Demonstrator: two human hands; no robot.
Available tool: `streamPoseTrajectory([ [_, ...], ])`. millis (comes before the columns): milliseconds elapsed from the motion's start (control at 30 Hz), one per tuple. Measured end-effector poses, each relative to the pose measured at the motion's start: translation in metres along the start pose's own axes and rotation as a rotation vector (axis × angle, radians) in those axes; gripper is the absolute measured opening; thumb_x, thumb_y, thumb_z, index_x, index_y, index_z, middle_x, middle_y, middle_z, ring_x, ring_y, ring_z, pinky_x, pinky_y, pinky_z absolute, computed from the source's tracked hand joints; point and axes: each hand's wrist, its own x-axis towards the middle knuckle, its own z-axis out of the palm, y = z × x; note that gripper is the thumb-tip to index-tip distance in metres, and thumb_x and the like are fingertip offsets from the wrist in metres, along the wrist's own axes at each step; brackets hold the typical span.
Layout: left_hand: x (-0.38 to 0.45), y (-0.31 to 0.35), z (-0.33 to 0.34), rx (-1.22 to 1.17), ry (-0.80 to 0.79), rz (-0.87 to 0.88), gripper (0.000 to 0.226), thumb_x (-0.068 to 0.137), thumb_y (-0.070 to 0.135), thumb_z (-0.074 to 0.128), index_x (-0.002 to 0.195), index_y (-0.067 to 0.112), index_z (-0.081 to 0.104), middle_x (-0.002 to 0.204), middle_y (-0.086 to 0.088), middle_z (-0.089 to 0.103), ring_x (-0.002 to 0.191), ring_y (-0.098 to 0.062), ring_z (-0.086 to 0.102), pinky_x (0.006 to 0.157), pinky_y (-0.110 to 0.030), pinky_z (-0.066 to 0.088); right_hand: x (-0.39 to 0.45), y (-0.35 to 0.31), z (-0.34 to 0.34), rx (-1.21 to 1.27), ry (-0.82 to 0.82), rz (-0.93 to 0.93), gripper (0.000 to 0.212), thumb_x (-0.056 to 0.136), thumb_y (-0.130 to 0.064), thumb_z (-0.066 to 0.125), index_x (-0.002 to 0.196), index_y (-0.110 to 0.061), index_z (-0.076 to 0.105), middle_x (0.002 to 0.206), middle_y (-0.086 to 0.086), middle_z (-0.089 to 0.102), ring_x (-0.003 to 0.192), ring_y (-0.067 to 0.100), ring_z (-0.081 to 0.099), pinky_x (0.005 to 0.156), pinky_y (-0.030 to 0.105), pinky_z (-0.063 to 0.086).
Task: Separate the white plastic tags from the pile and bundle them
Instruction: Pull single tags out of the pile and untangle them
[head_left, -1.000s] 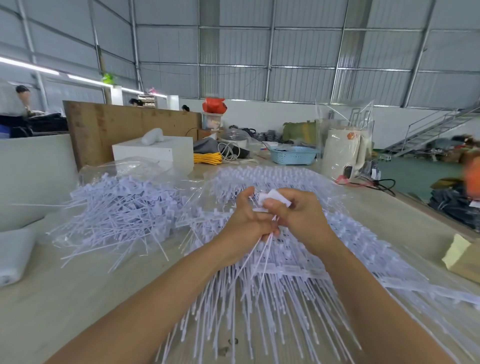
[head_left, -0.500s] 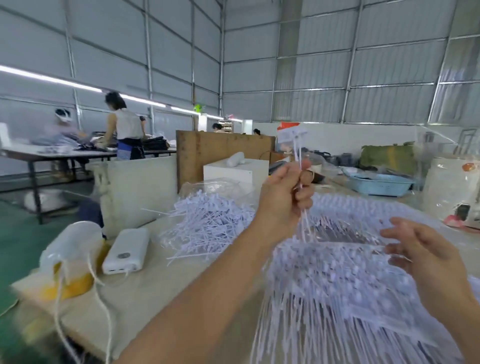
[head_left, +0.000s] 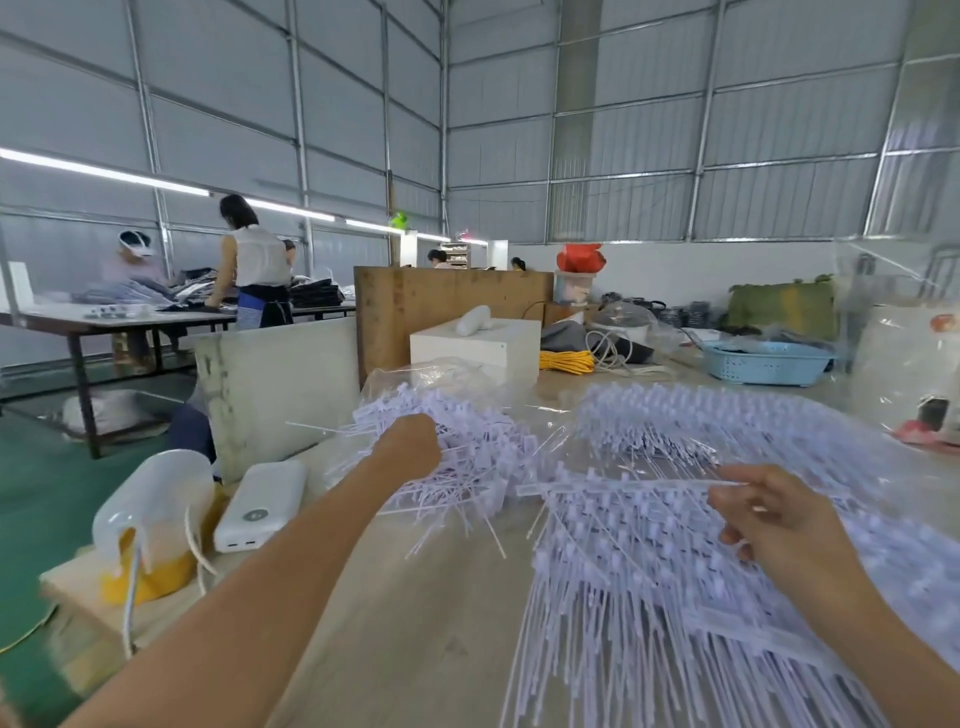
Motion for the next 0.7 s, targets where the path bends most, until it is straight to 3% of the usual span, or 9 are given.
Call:
streamPoseTrajectory([
  [133,0.017,0.012,0.007,0.011,0.063,-0.021,0.020,0.095,0.004,0.040,0.093,-0.002,0.059,0.119,-0.017,0.059,0.112,-0.028,0.056,0.084,-0.027,0.043,0.007,0.023,-0.009,-0.234,-0.011,0.086,0.004,0.086,-0.004,0.065,0.089,-0.007,0.065,0.050,0.002,0.061,0.046,0.020,0.053,0.040,0.016,0.039],
  [200,0.025,0.015,0.011,0.021,0.110,-0.024,0.021,0.094,0.002,0.042,0.107,-0.001,0.057,0.120,-0.017,0.059,0.113,-0.028,0.056,0.089,-0.030,0.045,0.007,0.024,-0.009,-0.276,-0.033,0.086,0.010,0.085,-0.003,0.066,0.081,-0.013,0.065,0.045,0.000,0.060,0.049,0.020,0.054,0.046,0.020,0.042],
  [333,0.028,0.018,0.018,0.170,0.109,0.003,0.033,0.094,0.002,0.041,0.125,0.006,0.050,0.126,-0.020,0.048,0.111,-0.031,0.054,0.089,-0.034,0.046,0.007,0.019,-0.006,-0.294,-0.070,0.065,0.015,0.084,-0.006,0.068,0.079,-0.020,0.065,0.068,0.002,0.064,0.063,0.019,0.057,0.059,0.027,0.043],
  [433,0.021,0.028,0.024,0.417,0.029,0.049,0.039,0.099,0.021,0.035,0.134,0.007,0.043,0.137,-0.018,0.042,0.125,-0.033,0.040,0.101,-0.040,0.037,0.005,0.017,-0.006,-0.285,-0.078,0.067,0.008,0.085,-0.007,0.067,0.087,-0.014,0.067,0.075,0.003,0.064,0.066,0.020,0.058,0.061,0.027,0.042],
  [500,0.016,0.037,0.018,0.515,-0.018,-0.008,0.043,0.099,0.029,0.033,0.138,0.010,0.039,0.143,-0.017,0.036,0.132,-0.034,0.031,0.106,-0.046,0.030,0.003,0.015,-0.006,-0.291,-0.072,0.064,0.008,0.085,-0.007,0.066,0.087,-0.015,0.067,0.076,0.003,0.065,0.067,0.018,0.059,0.060,0.025,0.042],
  [600,0.000,0.062,-0.006,0.667,0.002,-0.046,0.041,0.094,0.025,0.045,0.133,0.013,0.047,0.140,-0.015,0.040,0.130,-0.033,0.034,0.103,-0.047,0.030,0.000,0.009,-0.005,-0.276,-0.077,0.080,0.009,0.085,-0.007,0.066,0.083,-0.016,0.067,0.078,0.002,0.065,0.068,0.016,0.059,0.061,0.024,0.042],
  [700,-0.025,0.101,-0.025,0.647,0.173,0.094,0.031,0.092,0.025,0.049,0.120,0.013,0.056,0.124,-0.013,0.051,0.119,-0.031,0.044,0.096,-0.044,0.035,-0.001,0.005,-0.005,-0.292,-0.106,0.090,0.015,0.086,-0.007,0.065,0.078,-0.019,0.065,0.081,0.003,0.065,0.070,0.017,0.059,0.068,0.027,0.045],
])
